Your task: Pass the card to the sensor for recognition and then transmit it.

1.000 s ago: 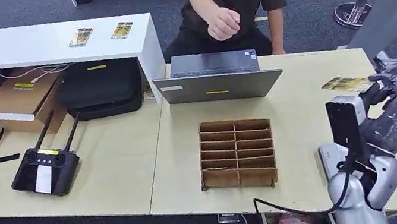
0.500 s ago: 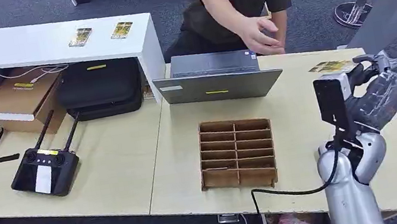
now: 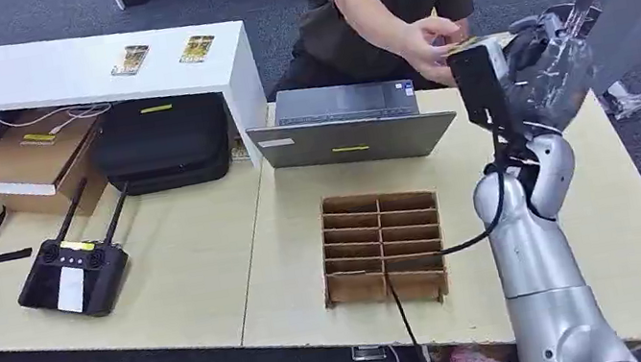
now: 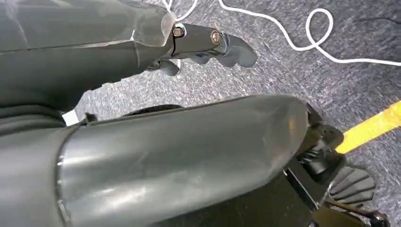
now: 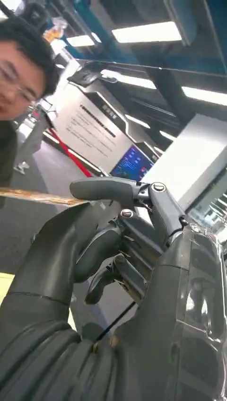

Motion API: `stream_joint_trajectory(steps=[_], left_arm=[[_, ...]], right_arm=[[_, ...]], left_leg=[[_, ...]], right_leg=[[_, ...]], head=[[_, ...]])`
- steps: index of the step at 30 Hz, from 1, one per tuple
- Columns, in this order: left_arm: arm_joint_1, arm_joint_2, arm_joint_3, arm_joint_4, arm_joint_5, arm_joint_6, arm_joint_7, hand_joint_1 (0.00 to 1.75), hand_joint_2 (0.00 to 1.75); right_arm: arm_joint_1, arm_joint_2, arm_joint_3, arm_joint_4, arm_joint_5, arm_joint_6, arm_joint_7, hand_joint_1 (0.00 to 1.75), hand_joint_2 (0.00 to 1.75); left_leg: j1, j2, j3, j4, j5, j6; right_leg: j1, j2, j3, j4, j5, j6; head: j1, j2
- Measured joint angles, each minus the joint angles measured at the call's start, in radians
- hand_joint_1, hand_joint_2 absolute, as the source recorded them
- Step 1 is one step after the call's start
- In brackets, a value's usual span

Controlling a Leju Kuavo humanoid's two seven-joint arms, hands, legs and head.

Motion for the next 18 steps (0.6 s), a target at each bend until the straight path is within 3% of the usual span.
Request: stream_joint_trajectory(steps=[9,18], left_arm=[[-0.005,0.001,-0.031,0.002,0.047,0.006,-0.003,0.0,0.0],[-0.005,0.002,-0.036,0.002,0.07,0.005,-0.005,0.0,0.0]], right_arm=[[-0.151,0.042,0.045,0.286,0.01,-0.016,-0.011,1.75,1.75],[-0.168,0.058,0.064,0.371,-0.005,-0.024,-0.01,1.75,1.75]], left_leg=[[0.0,0.0,0.0,0.0,0.0,0.0],[0.0,0.0,0.0,0.0,0.0,0.0]], right_leg=[[0.0,0.0,0.0,0.0,0.0,0.0],[0.0,0.0,0.0,0.0,0.0,0.0]], head=[[0.0,0.0],[0.0,0.0]])
